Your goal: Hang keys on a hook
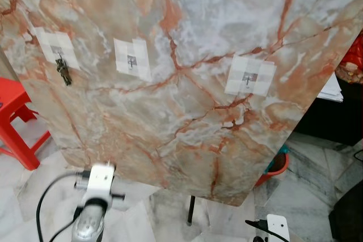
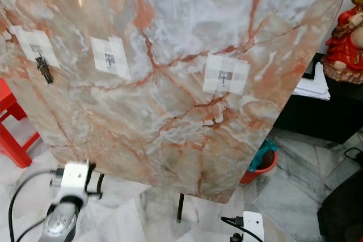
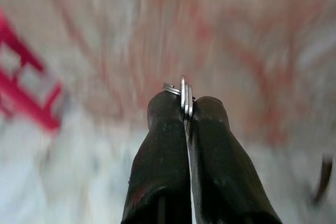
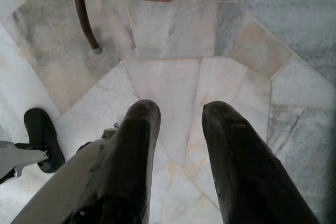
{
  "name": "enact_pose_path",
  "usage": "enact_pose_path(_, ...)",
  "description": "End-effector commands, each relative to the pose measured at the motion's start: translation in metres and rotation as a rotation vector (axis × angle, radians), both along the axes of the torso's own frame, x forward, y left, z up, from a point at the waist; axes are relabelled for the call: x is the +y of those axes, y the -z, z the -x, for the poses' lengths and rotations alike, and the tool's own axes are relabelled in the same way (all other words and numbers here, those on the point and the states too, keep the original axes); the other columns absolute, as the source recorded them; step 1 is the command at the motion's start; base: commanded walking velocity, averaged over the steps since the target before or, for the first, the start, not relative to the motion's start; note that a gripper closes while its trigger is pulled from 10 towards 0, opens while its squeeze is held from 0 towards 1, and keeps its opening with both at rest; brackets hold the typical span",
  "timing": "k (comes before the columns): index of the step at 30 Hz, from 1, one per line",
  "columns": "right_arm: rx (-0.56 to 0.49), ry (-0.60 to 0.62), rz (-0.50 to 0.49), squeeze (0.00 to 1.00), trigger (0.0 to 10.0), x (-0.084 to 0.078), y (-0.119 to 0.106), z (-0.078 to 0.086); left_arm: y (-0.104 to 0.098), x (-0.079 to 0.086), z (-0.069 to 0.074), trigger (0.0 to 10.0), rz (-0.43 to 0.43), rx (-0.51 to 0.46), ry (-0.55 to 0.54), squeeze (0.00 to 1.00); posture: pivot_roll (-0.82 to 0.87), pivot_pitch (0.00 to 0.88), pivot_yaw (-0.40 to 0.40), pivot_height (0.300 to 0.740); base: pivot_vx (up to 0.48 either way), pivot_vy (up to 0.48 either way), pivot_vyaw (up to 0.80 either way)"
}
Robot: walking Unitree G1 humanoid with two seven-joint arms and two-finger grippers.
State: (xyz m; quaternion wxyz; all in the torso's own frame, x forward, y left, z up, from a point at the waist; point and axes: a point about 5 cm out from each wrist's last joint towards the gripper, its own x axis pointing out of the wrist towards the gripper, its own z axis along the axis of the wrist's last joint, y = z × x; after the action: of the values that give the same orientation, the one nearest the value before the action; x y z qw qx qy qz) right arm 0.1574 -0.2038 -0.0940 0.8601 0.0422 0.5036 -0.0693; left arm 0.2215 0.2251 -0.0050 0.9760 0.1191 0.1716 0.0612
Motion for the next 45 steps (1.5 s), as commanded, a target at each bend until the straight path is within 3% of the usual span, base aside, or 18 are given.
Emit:
enact_pose_path(1, 0.007, 0.015, 0.004, 0.0, 10.0, -0.002, 0.001, 0.003, 0.006, 0.001, 0.004, 10.0, 0.003, 0.035, 0.006, 0.0, -0.05, 0.0, -0.058, 0.74, 0.0, 0.0, 0.0)
enact_pose_path(5, 0.007, 0.019, 0.002, 0.0, 10.0, -0.001, 0.001, 0.003, 0.016, 0.004, 0.007, 10.0, -0.005, 0.088, -0.01, 0.0, -0.05, 0.0, -0.051, 0.74, 0.0, -0.113, 0.0)
enact_pose_path(13, 0.006, 0.027, -0.001, 0.0, 10.0, -0.001, 0.001, 0.003, 0.009, 0.0, -0.01, 10.0, 0.01, 0.038, -0.008, 0.0, -0.05, 0.0, -0.053, 0.74, 0.0, -0.171, 0.0)
enact_pose_path(23, 0.002, 0.024, 0.002, 0.0, 10.0, -0.002, 0.0, 0.001, 0.013, -0.009, -0.009, 10.0, 0.018, 0.039, 0.004, 0.0, -0.05, 0.0, -0.063, 0.74, 0.0, 0.0, 0.0)
enact_pose_path(29, 0.004, 0.018, 0.002, 0.0, 10.0, -0.001, 0.0, 0.001, 0.012, -0.009, -0.011, 10.0, 0.024, 0.026, -0.004, 0.0, -0.05, 0.0, -0.066, 0.74, 0.0, -0.419, 0.0)
enact_pose_path(45, 0.003, 0.011, 0.0, 0.0, 10.0, -0.001, 0.0, 0.0, 0.008, -0.01, -0.016, 10.0, 0.037, -0.007, -0.007, 0.0, -0.05, 0.0, -0.07, 0.74, 0.0, 0.0, 0.0)
